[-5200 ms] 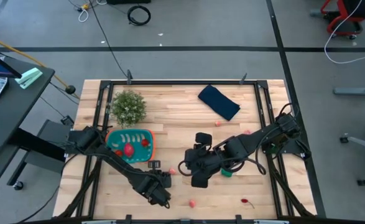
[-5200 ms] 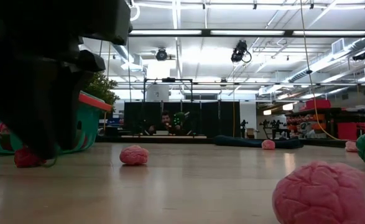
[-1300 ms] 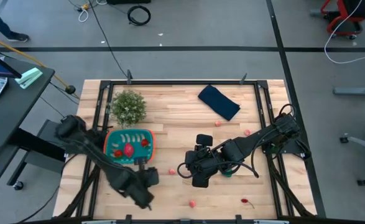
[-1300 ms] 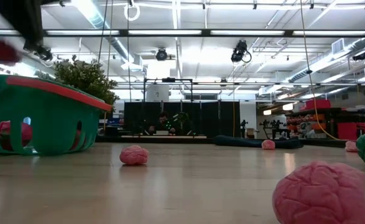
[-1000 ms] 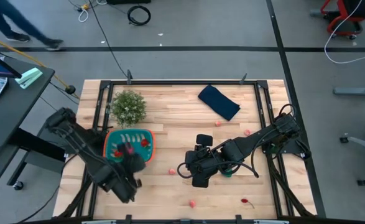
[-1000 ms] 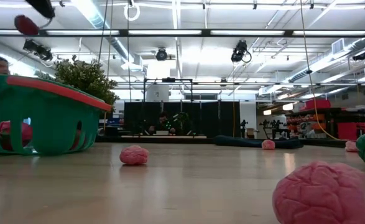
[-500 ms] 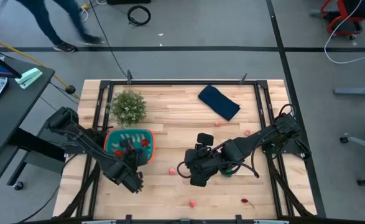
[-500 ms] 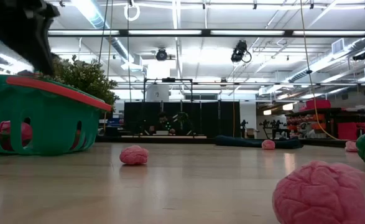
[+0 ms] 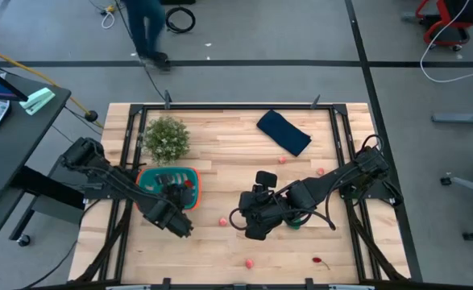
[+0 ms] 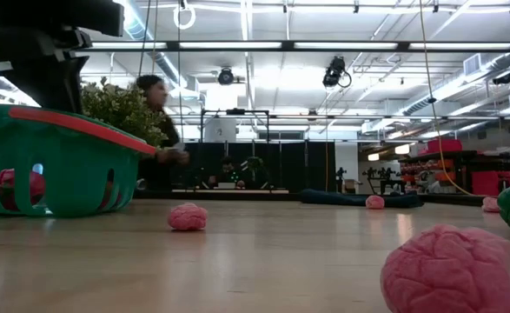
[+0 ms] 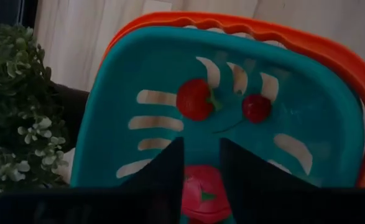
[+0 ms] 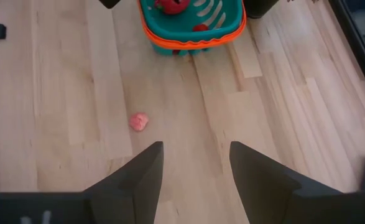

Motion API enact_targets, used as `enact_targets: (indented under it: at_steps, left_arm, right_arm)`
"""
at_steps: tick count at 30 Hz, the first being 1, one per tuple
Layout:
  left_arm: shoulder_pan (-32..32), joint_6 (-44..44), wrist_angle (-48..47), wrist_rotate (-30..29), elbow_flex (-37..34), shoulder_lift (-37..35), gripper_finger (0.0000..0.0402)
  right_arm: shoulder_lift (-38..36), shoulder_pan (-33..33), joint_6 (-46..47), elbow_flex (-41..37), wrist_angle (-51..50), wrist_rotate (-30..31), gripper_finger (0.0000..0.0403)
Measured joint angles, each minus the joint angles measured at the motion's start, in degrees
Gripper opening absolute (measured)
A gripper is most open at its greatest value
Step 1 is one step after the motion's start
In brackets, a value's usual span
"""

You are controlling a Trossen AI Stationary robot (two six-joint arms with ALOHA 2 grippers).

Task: Pick and placing Produce into tupperware
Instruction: Put the peach into the green basket

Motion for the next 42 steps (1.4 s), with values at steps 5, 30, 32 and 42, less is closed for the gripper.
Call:
enact_targets:
  at_steps: [5, 30, 32, 42]
  left_arm:
    - [0.02, 6.38, -1.81, 0.13, 3.98, 0.00, 0.0136]
    - [0.89, 16.92, -8.17, -8.65, 38.36, -1.49, 0.0137]
    - [1.29, 17.22, -5.91, -9.50, 38.36, -1.49, 0.0132]
    - [1.31, 13.74, -9.98, -9.68, 38.34, -3.06, 0.0116]
  right_arm:
    - [0.00, 0.00, -0.09, 0.00, 0.33, -0.02, 0.0194]
    - [0.07, 0.63, 0.32, -44.53, 68.94, -6.96, 0.0181]
    - [0.07, 0.42, 1.06, -46.14, 70.59, -6.13, 0.0181]
    - [0.04, 0.00, 3.81, -48.81, 72.89, -4.37, 0.0181]
